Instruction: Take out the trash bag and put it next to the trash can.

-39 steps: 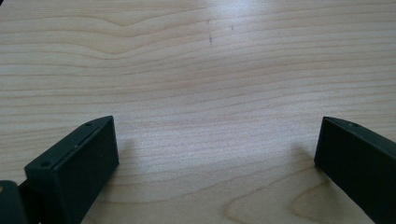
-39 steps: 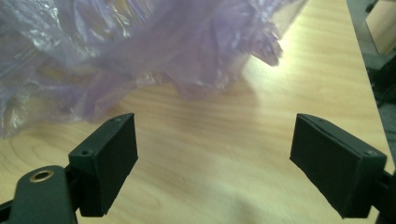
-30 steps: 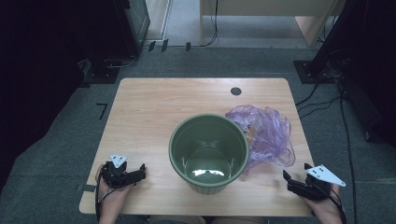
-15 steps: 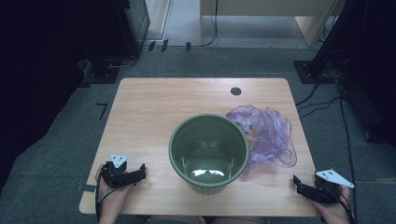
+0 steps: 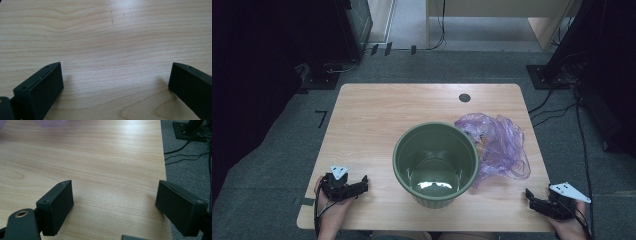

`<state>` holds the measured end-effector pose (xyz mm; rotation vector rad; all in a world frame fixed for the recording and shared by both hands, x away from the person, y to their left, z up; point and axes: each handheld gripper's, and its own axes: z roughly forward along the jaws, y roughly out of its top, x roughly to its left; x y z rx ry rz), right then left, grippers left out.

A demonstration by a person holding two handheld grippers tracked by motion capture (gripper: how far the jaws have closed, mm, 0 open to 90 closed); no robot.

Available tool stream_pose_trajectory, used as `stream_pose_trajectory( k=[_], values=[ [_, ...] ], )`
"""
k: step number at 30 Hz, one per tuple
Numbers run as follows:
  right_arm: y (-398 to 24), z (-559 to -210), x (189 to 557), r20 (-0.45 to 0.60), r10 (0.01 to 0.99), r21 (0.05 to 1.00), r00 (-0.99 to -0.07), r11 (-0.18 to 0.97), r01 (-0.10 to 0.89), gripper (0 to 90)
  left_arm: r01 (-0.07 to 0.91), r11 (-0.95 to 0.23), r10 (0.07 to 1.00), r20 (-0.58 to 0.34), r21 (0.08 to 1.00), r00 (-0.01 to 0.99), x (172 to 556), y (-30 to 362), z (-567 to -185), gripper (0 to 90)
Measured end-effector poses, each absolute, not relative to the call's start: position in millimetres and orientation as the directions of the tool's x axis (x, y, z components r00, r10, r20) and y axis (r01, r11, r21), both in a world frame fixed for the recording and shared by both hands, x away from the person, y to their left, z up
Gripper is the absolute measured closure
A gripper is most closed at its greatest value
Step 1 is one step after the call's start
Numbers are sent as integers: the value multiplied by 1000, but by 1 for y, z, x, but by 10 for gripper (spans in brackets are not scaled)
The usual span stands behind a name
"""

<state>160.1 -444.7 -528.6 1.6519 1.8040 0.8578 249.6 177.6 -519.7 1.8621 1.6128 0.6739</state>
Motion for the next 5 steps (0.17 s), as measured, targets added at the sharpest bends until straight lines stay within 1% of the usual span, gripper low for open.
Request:
stream_pose_trajectory(
  k=[5],
  values=[
    [-445,-529,160,28,995,759,-98,43,649,141,697,-102,990,2,709,142,250,178,-520,0]
  ],
)
